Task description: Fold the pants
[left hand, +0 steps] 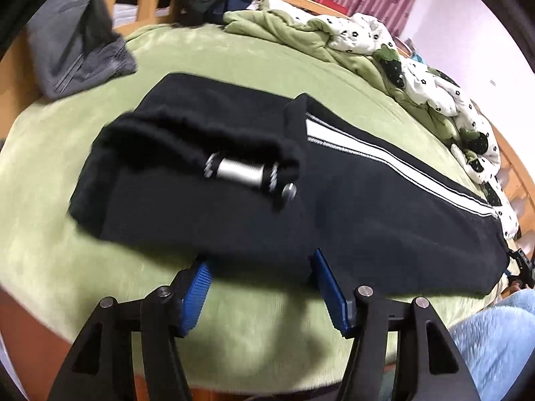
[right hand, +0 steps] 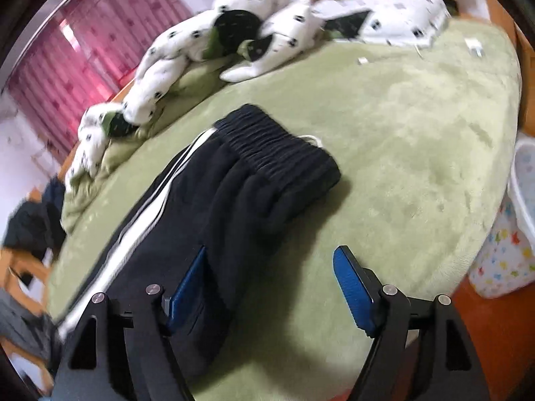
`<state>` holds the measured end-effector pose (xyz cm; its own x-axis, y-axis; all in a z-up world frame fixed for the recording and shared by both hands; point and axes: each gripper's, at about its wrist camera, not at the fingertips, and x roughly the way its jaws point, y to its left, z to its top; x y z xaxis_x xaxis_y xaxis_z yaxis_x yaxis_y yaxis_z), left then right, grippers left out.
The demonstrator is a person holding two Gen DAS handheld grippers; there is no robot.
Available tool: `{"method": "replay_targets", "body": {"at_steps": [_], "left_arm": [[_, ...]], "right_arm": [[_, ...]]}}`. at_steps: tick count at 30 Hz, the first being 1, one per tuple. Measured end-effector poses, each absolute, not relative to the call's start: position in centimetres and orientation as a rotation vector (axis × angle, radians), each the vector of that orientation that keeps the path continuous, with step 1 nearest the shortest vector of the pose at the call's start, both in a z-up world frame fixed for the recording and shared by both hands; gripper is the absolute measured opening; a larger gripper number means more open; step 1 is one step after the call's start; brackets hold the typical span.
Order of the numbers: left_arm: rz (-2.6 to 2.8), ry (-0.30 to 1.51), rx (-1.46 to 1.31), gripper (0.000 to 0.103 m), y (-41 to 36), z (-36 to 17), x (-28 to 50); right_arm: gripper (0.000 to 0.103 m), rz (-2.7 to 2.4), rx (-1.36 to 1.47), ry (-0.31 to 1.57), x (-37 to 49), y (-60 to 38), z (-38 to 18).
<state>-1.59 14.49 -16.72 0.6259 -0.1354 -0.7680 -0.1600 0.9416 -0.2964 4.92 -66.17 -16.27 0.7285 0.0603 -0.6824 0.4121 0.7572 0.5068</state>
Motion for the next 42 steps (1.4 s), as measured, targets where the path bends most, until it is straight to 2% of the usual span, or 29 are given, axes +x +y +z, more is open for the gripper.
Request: {"method": "replay_targets", "body": {"at_steps": [5,7,8,9,12,16,19,20,24,25,27,29,35,40,41,42], "left_arm": [[0.027,0.864,-0.352,0.059,15.2,-15.0,-3.2],[0.016,0.857,-0.343,0.059,15.1,-14.2,-3.6],[0.012,0.852,-0.331,0.059,15.0,-13.9,-3.9],[0.010,0.843,-0.317,0.059,14.8,-13.4,-4.1],[0.005,0.802,-0.279,0.059,14.1,-12.5,-4.5],[-0.021,0.758,-0.319,0.059,13.8,-12.0,-3.0],[-0.008,0.760,-0.313,0.059,13.4,-12.1,-1.2],[0.002,0.760,-0.303,0.059,13.2,-12.3,-0.8],[0.053,0.781,-0.304,0.058,13.7,-13.9,1.5],[0.073,0.764,-0.311,0.055,14.3,-14.1,2.2],[0.092,0.727,-0.283,0.023,15.0,-13.8,3.3],[0.115,0.721,-0.294,0.017,16.6,-13.3,5.0],[0.145,0.655,-0.416,0.017,21.1,-11.8,9.4],[0.101,0.702,-0.447,0.021,23.7,-11.3,13.9],[0.079,0.712,-0.460,0.024,24.0,-11.4,14.3],[0.062,0.730,-0.472,0.037,24.3,-11.5,14.9]], "right_arm": [[0.076,-0.196,0.872,0.705,8.6,-67.1,-18.4],[0.062,-0.257,0.841,0.707,10.0,-66.7,-17.3],[0.050,-0.295,0.777,0.696,10.3,-66.7,-16.1],[0.049,-0.258,0.717,0.674,10.7,-66.8,-14.6],[0.049,-0.210,0.648,0.662,10.9,-67.3,-13.1],[0.056,-0.259,0.531,0.864,11.5,-66.9,-14.7],[0.064,-0.327,0.455,0.834,8.6,-66.6,-14.6],[0.071,-0.344,0.440,0.813,7.3,-66.4,-14.2],[0.072,-0.383,0.419,0.814,4.3,-65.3,-13.3],[0.072,-0.390,0.413,0.820,3.8,-64.8,-12.9],[0.072,-0.407,0.401,0.823,2.9,-63.6,-12.1],[0.072,-0.415,0.385,0.818,2.6,-62.3,-10.9],[0.072,-0.352,0.331,0.797,5.7,-56.5,-8.7],[0.072,-0.257,0.246,0.838,10.7,-50.3,-9.2],[0.072,-0.242,0.231,0.844,11.3,-49.2,-9.4],[0.072,-0.222,0.212,0.850,12.0,-48.0,-9.6]]}}
